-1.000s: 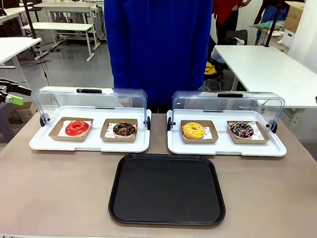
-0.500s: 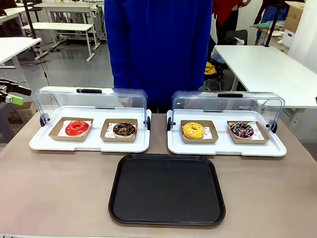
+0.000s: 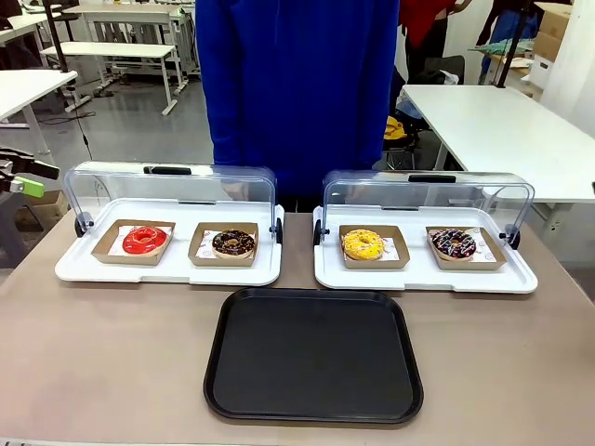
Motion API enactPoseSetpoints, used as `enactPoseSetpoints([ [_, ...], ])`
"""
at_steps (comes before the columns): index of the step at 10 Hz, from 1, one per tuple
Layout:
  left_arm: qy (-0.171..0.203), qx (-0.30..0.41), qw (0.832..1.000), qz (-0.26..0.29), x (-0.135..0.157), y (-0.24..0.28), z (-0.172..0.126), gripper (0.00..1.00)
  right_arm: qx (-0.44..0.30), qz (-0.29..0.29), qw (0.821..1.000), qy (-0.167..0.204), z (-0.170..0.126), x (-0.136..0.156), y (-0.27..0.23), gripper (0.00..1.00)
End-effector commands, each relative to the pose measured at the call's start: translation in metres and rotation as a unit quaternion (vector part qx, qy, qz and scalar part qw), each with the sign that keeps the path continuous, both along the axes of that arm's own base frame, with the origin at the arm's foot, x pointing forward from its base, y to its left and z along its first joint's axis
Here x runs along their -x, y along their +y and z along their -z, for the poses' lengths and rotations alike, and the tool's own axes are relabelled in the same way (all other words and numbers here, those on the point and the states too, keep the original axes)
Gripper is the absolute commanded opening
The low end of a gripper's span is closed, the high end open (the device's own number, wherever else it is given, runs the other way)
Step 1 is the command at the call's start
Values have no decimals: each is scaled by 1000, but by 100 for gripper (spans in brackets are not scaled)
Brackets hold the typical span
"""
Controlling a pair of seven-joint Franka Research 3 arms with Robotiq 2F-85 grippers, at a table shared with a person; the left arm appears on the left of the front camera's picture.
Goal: Move the first donut from the left to the tray.
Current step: Pick up the Paper togo box containing the Donut indicated by the person and place it on the Handle tray.
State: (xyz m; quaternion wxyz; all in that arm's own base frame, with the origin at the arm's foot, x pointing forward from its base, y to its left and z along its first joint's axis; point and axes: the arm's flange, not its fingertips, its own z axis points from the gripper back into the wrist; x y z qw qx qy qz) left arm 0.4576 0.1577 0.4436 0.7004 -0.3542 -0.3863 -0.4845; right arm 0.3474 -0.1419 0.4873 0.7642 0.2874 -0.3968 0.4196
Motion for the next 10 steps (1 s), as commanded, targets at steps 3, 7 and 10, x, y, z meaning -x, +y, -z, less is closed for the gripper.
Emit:
enactPoseSetpoints([
  [3, -3, 6, 1000, 1, 2, -1, -1, 100, -9, -6, 1000, -17, -1, -4, -1, 100],
  [7, -3, 6, 1000, 1, 2, -1, -1, 100, -9, -6, 1000, -17, -1, -4, -1, 100],
  [10, -3, 6, 1000, 1, 2, -1, -1, 100, -9, -6, 1000, -17, -1, -4, -1, 100],
])
